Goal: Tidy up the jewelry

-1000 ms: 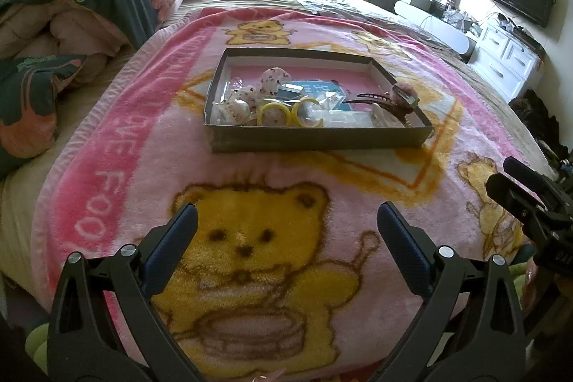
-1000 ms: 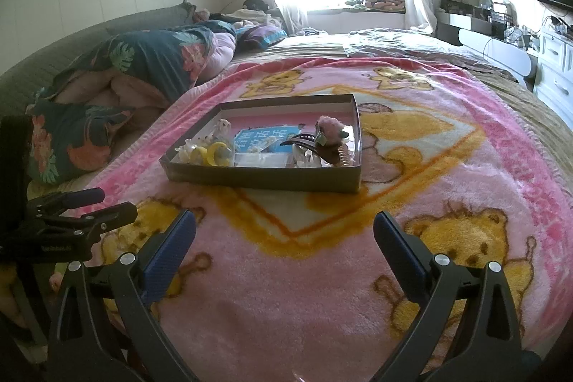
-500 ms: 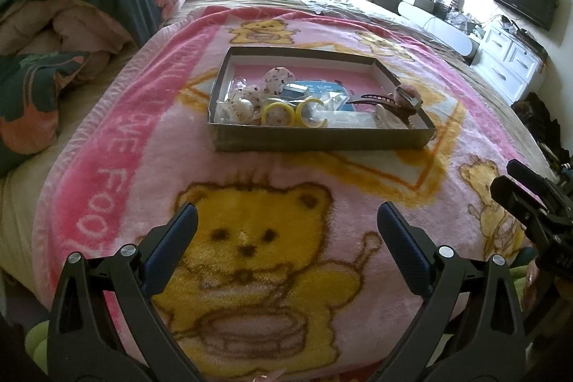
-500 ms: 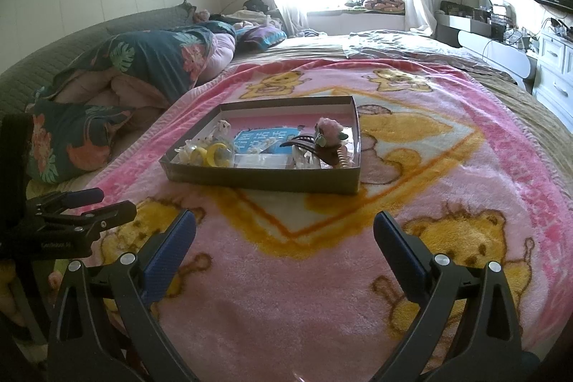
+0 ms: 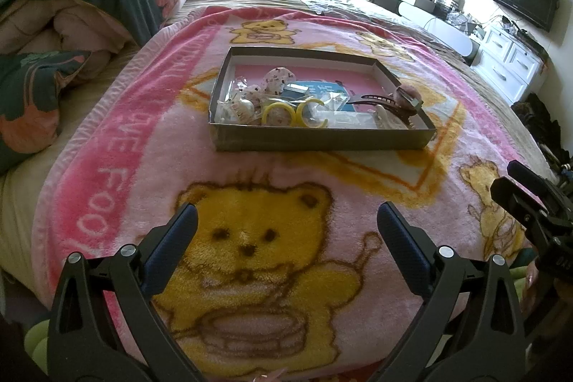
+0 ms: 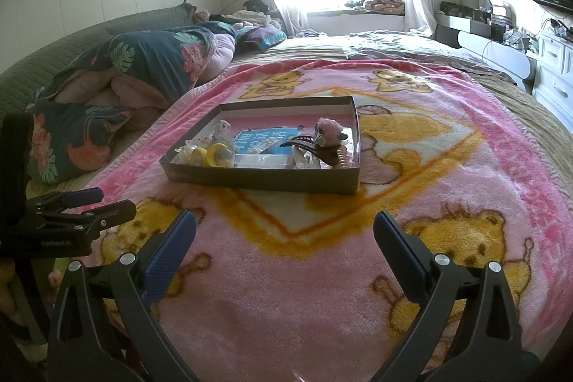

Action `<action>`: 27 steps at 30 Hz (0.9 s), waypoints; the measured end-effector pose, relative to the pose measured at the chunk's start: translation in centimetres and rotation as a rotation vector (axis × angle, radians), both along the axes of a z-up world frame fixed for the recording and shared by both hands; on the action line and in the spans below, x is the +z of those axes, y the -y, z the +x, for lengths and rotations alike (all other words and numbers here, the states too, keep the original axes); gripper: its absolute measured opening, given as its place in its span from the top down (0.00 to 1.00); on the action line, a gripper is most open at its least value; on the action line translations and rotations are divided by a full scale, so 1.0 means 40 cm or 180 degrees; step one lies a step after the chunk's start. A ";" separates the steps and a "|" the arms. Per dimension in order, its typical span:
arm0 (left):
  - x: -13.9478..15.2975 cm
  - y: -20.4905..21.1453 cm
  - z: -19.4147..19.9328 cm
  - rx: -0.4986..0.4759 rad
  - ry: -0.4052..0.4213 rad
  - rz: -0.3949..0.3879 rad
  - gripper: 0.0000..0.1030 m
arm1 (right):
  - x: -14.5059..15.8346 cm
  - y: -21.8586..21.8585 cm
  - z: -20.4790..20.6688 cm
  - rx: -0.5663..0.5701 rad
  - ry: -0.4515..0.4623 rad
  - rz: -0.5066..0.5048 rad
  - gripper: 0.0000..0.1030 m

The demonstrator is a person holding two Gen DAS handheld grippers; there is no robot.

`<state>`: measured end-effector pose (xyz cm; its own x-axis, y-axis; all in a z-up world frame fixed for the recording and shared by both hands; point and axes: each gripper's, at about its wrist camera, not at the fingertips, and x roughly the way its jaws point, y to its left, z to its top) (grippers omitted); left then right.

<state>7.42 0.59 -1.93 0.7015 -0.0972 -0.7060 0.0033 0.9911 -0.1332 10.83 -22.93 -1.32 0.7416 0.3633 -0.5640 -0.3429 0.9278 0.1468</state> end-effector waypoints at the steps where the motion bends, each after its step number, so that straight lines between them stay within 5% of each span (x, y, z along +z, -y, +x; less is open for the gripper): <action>1: 0.000 0.000 0.000 0.0002 -0.0002 0.0005 0.09 | 0.000 0.000 0.000 -0.0003 0.0004 -0.0001 0.04; 19: -0.019 -0.005 0.007 -0.0099 -0.0097 -0.0161 0.09 | -0.002 0.012 0.002 -0.0035 -0.0001 -0.0029 0.04; 27: -0.026 -0.005 0.017 0.0068 -0.0089 -0.0017 0.09 | -0.008 0.029 0.018 -0.0086 -0.0042 -0.0020 0.04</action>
